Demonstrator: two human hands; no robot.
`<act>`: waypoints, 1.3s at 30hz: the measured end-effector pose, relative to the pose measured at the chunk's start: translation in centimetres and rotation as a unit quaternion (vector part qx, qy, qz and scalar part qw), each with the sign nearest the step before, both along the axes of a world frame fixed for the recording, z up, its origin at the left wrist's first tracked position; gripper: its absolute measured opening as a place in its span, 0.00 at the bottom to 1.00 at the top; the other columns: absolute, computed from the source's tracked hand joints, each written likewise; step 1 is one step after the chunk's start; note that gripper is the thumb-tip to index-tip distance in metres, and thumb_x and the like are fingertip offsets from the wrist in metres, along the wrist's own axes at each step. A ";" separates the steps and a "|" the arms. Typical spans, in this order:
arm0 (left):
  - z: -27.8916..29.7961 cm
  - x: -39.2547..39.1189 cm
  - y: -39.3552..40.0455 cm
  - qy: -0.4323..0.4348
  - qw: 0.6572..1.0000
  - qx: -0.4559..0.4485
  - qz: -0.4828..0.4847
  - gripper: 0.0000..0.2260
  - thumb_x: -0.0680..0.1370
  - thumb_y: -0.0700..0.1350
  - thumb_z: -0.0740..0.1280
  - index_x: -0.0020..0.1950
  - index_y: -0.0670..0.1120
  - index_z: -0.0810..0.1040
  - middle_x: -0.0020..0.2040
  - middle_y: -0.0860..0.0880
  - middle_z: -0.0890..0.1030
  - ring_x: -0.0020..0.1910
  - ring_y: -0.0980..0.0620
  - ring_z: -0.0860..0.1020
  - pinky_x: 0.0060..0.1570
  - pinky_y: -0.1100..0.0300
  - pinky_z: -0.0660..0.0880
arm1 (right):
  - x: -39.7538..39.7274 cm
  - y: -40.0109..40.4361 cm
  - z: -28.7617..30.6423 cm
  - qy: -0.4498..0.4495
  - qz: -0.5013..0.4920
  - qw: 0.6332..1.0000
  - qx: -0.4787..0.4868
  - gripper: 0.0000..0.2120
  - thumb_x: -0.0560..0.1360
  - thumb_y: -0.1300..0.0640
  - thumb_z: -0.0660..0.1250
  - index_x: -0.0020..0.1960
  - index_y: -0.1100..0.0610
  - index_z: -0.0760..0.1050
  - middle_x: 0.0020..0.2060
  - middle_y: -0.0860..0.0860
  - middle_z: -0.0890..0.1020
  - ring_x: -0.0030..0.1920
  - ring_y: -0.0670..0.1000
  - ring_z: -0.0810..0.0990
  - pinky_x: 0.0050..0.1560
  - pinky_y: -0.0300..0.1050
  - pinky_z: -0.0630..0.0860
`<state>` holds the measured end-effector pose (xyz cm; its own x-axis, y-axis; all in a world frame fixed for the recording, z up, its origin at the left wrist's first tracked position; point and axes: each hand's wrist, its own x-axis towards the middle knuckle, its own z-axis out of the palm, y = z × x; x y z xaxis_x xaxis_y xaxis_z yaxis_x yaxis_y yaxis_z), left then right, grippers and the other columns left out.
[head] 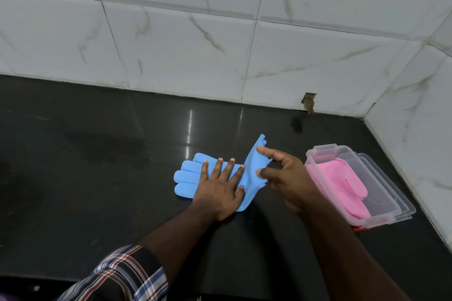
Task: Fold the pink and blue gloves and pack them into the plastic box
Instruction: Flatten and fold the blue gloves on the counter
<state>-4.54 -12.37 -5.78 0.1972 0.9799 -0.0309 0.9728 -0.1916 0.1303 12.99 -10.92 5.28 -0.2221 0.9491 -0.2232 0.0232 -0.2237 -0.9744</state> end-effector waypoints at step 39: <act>1.0 -7.5 -0.6 -0.026 0.997 -0.049 0.053 0.43 0.69 0.71 0.40 0.82 0.55 0.49 0.82 0.50 0.50 0.81 0.44 0.43 0.77 0.39 0.46 | -11.7 -0.9 -0.7 -0.124 0.091 0.988 0.018 0.24 0.72 0.70 0.67 0.65 0.55 0.76 0.40 0.55 0.85 0.39 0.50 0.85 0.44 0.42 0.82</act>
<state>-12.07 -12.99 -4.81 0.0970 0.9880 -0.1202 0.9783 -0.0724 0.1940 1.24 -11.80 4.54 -0.3325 0.9068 -0.2594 0.2989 -0.1595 -0.9409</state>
